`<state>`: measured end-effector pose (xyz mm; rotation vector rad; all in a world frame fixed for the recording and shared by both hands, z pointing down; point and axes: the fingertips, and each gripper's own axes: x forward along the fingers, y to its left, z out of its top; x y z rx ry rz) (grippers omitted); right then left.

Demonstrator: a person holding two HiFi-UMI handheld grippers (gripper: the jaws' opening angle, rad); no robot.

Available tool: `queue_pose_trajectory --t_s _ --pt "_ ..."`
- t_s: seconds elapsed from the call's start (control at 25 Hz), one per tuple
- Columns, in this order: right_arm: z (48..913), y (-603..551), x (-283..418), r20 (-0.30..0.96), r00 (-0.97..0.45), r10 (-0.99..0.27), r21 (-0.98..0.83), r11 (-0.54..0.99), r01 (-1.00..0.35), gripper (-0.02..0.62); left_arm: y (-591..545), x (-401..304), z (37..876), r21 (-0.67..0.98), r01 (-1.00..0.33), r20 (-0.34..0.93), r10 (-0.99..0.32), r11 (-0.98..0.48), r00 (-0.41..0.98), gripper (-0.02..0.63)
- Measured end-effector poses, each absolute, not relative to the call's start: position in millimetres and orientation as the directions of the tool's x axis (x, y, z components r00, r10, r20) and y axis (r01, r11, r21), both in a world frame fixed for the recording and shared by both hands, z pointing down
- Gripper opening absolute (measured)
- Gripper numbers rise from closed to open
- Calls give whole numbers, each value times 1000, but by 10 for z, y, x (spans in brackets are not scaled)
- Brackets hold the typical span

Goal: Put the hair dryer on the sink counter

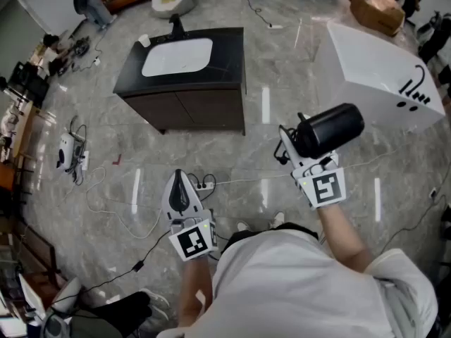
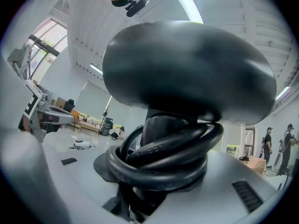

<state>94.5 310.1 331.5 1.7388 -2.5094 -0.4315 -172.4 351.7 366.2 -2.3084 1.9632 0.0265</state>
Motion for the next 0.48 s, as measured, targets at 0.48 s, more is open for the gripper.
queue_pose_trajectory --t_s 0.48 --pt "3308 3125 1177 -116 -406 -907 266 365 -892 210 3524 -1289 3556 -99 -982 -102 -980 -159 169 3"
